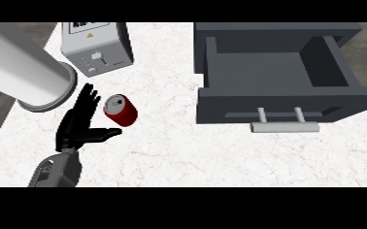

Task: Pick up the can, place it into the drawer and close the drawer

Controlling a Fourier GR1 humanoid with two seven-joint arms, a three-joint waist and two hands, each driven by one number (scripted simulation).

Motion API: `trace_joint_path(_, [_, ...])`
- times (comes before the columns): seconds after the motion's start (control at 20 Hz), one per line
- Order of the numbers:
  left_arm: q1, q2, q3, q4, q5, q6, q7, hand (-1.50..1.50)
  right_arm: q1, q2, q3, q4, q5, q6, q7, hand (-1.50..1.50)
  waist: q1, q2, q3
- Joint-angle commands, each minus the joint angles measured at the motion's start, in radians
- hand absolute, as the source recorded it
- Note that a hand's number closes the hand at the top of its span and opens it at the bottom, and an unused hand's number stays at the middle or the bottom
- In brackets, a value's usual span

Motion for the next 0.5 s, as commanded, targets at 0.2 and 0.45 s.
trace_joint_path(0.2, [-0.080,-0.004,0.033,0.274,0.011,-0.037,-0.148,-1.50,-0.022,0.003,-0.039,0.035,0.007,0.047,-0.020,-1.50,-0.001,0.001,0.000])
trace_joint_path(0.45, [-0.107,-0.007,0.027,0.401,-0.002,-0.070,-0.234,-1.50,0.031,0.034,-0.053,-0.041,-0.045,0.063,0.024,-1.50,-0.004,0.001,0.000])
